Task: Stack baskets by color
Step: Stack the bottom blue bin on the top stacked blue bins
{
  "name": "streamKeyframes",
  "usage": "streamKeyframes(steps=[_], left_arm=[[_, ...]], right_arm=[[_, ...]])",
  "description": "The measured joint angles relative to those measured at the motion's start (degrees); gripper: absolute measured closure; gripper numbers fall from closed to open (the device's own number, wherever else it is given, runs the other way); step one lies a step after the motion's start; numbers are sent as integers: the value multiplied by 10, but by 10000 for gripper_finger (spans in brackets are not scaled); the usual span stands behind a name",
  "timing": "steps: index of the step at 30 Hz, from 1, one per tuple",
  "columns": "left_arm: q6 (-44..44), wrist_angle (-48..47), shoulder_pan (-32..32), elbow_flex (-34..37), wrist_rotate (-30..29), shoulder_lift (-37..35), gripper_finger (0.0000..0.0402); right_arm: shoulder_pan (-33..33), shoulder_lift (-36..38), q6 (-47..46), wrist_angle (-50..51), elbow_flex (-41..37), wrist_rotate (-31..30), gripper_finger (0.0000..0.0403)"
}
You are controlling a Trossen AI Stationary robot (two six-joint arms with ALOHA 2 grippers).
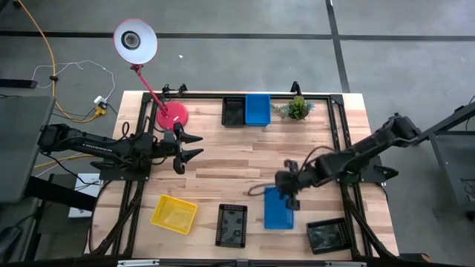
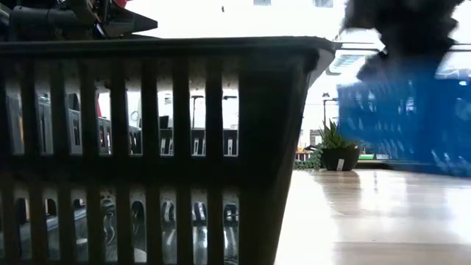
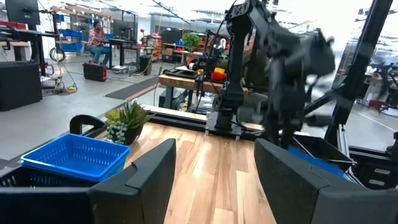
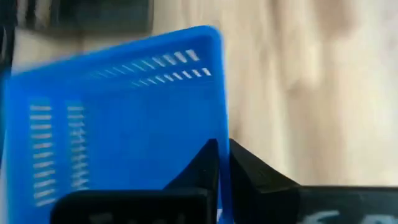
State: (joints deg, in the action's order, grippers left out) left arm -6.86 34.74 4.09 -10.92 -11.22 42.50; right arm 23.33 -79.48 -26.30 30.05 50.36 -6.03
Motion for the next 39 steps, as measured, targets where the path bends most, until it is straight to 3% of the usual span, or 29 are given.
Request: streamKeyframes(steps=[10,15,18,25,35,39], left_arm=[[-5,-3,0,0,1,0,195],[-6,-8,0,0,5,0,195],[-11,-8,0,0,5,0,195],[-15,-8,0,0,3,0,195],[-40,-44,0,0,-31,0,195],[-40,-63,0,0,-31,0,195]], right_arm=[[-123,5,233,149,220,-140,401],[-185,4,326,169,270,-228,402],[-229,4,363,168,279,-252,402],[-320,-1,408,187,276,-281,402],[-376,-12,442,180,275,-278,403],[-404,-17,450,166,275,-223,403]])
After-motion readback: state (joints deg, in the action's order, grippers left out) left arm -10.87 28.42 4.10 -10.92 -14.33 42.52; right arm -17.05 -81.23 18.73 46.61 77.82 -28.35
